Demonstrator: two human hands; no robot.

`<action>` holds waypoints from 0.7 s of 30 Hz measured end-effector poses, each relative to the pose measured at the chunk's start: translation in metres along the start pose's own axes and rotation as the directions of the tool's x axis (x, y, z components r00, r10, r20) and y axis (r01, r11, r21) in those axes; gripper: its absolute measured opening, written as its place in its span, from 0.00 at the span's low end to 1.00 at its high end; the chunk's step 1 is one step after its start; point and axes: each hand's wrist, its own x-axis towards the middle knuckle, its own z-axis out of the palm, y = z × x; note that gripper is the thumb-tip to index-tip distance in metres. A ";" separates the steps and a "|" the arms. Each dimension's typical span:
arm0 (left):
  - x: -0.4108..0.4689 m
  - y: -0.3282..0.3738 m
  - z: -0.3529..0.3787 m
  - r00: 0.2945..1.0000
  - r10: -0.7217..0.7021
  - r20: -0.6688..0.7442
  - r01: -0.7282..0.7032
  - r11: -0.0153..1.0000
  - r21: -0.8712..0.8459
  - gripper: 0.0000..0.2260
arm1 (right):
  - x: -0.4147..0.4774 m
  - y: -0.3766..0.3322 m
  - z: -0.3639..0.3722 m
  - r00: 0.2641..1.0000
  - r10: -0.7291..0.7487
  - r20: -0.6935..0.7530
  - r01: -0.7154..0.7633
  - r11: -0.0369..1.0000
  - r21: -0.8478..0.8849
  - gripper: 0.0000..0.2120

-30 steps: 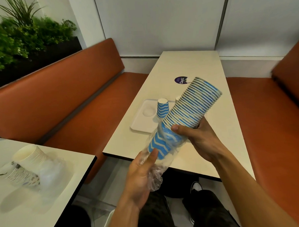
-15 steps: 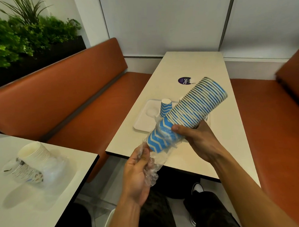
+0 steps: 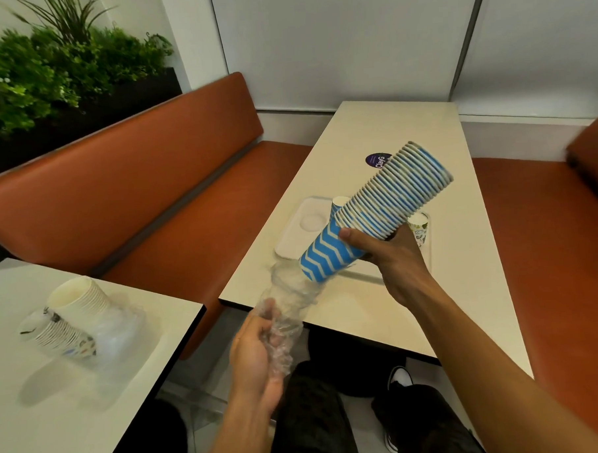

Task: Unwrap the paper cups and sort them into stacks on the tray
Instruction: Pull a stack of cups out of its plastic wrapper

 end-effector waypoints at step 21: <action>0.012 0.000 -0.043 0.990 0.024 -0.139 -0.038 0.994 -0.100 0.15 | 0.036 0.089 0.029 0.997 0.054 0.063 -0.015 0.864 -0.503 0.42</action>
